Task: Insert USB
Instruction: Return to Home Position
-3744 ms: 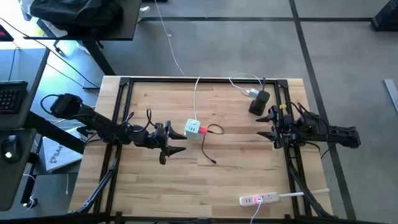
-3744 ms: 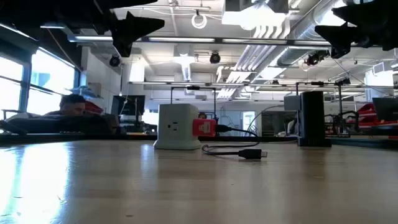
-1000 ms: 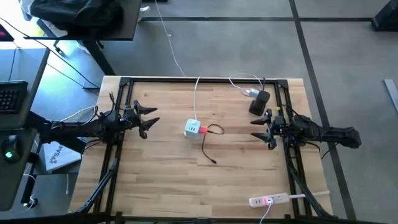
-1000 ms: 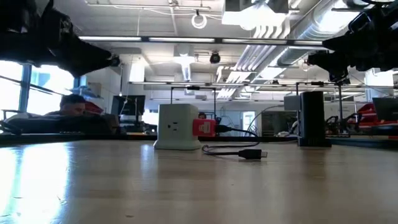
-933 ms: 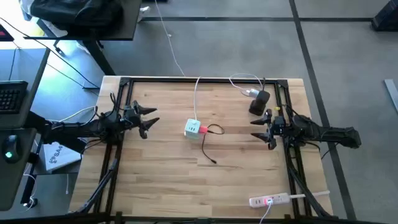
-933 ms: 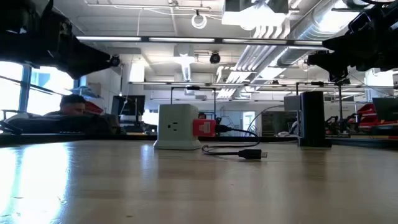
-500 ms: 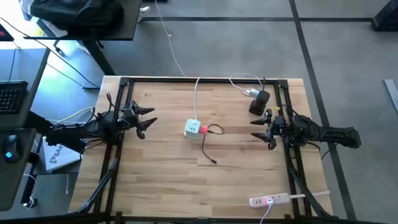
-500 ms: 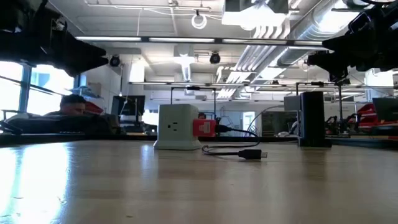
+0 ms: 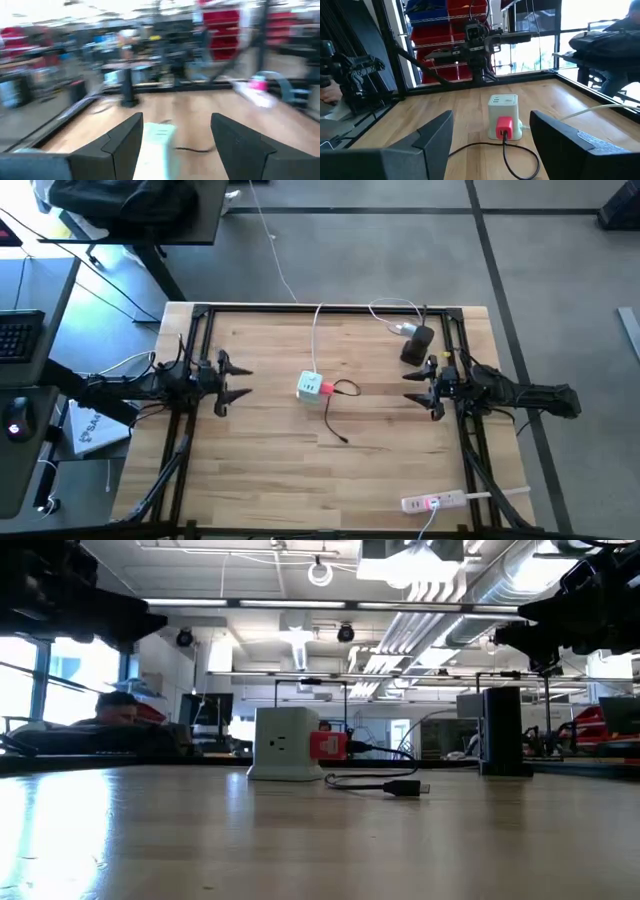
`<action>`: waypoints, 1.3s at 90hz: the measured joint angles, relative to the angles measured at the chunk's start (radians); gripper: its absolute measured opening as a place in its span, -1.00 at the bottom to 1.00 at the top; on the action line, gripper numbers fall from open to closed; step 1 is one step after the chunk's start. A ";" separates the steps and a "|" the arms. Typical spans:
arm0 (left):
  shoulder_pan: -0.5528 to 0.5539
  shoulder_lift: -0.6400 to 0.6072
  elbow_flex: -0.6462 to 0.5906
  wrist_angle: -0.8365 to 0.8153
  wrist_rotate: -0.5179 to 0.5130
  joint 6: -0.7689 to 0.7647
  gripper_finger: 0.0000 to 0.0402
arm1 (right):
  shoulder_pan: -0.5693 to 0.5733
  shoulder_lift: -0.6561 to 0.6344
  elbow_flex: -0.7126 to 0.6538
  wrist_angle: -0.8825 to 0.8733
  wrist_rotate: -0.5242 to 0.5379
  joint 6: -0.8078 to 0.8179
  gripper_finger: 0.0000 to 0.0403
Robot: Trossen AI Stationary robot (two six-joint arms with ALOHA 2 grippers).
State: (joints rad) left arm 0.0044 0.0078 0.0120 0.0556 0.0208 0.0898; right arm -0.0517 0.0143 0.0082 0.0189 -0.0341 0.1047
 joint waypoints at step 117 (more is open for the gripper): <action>0.000 0.000 0.000 -0.007 -0.136 -0.007 0.05 | 0.000 0.000 0.000 0.000 0.000 0.000 0.15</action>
State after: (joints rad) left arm 0.0048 0.0078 0.0120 0.0487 -0.1154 0.0823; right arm -0.0517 0.0147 0.0082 0.0189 -0.0338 0.1047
